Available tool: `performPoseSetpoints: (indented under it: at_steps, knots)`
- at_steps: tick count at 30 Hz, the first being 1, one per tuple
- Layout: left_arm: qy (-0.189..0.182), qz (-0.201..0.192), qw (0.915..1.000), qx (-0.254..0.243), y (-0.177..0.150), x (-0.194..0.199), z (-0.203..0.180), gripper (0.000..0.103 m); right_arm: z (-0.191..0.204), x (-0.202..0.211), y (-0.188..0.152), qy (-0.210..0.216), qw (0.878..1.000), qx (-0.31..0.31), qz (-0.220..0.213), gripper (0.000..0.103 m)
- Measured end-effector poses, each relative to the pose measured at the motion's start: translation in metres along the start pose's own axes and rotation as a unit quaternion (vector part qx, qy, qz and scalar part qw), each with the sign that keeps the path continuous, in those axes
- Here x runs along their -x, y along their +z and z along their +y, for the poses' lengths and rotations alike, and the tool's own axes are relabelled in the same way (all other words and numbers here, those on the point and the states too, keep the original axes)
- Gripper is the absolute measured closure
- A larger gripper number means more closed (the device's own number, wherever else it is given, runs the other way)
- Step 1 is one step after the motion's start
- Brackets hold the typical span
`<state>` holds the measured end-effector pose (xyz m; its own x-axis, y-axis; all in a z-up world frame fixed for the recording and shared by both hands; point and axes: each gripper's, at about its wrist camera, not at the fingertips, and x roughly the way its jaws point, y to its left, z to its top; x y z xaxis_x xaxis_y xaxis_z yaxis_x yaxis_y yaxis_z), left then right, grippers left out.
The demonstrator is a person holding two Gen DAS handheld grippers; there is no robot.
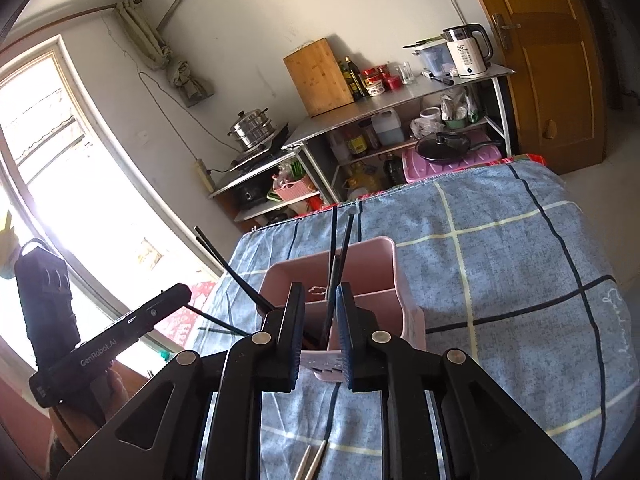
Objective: Organize utensils
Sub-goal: 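Open both tools to drop the black chopsticks into the basket, then move both tools down toward the wooden chopsticks on the cloth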
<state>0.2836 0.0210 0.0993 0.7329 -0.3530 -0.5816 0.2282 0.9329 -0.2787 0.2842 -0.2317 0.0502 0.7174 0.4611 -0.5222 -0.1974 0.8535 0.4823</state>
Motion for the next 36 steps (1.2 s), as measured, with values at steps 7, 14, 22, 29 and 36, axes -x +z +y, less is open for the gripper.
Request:
performPoseSetpoints:
  at_steps: [7, 14, 22, 29, 36]
  knots:
    - [0.0, -0.02, 0.9998, -0.006, -0.043, 0.038, -0.008, 0.077, 0.001, 0.043, -0.029, -0.009, 1.0, 0.02, -0.023, 0.086]
    - [0.006, -0.007, 0.9996, -0.026, -0.108, 0.056, -0.025, 0.077, -0.001, 0.067, -0.081, -0.033, 0.998, 0.043, -0.02, 0.087]
    - [0.013, 0.03, 0.999, -0.03, -0.169, 0.056, -0.031, 0.077, -0.011, 0.073, -0.136, -0.05, 0.997, 0.056, 0.014, 0.087]
    - [0.019, 0.05, 0.9981, -0.031, -0.196, 0.052, -0.031, 0.077, -0.022, 0.069, -0.159, -0.064, 0.996, 0.055, 0.035, 0.086]
    - [0.026, 0.069, 0.9968, -0.03, -0.205, 0.038, -0.025, 0.077, -0.027, 0.053, -0.173, -0.071, 0.994, 0.057, 0.061, 0.087]
